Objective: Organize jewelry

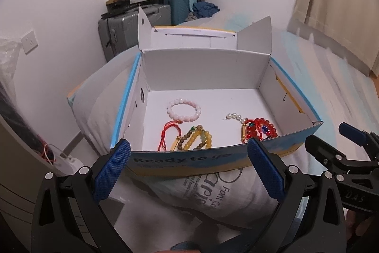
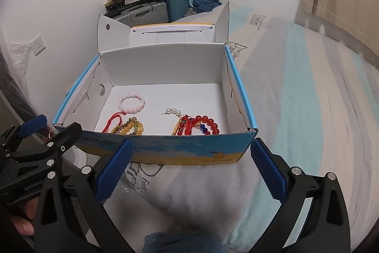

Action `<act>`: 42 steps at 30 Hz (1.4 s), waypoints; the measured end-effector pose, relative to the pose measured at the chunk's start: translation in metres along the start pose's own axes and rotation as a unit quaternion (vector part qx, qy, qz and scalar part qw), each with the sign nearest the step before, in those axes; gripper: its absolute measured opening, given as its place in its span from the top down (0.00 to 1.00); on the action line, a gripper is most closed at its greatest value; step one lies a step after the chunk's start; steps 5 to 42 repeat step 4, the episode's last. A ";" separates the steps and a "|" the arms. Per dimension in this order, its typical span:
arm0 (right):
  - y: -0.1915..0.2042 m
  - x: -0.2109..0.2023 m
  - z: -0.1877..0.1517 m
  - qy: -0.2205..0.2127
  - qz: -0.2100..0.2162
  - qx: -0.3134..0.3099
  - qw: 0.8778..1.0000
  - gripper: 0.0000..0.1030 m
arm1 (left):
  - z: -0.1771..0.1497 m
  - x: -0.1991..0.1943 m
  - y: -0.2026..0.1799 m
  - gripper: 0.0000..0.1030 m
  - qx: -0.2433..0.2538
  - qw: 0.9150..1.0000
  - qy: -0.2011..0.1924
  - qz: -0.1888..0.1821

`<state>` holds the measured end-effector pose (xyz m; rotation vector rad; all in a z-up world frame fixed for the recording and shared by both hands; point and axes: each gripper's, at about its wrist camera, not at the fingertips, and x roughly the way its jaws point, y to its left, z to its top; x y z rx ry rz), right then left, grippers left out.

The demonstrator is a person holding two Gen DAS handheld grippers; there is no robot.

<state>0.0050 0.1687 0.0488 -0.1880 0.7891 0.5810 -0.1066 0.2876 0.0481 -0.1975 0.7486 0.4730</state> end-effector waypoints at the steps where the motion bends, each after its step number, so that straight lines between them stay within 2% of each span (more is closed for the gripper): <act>1: 0.000 0.000 0.000 0.000 0.000 0.001 1.000 0.07 | 0.000 -0.001 0.000 0.06 0.001 1.000 -0.001 -0.001; 42: -0.001 0.000 -0.001 0.001 0.001 0.002 1.000 0.07 | -0.001 -0.001 0.000 0.06 -0.003 1.000 0.002 -0.001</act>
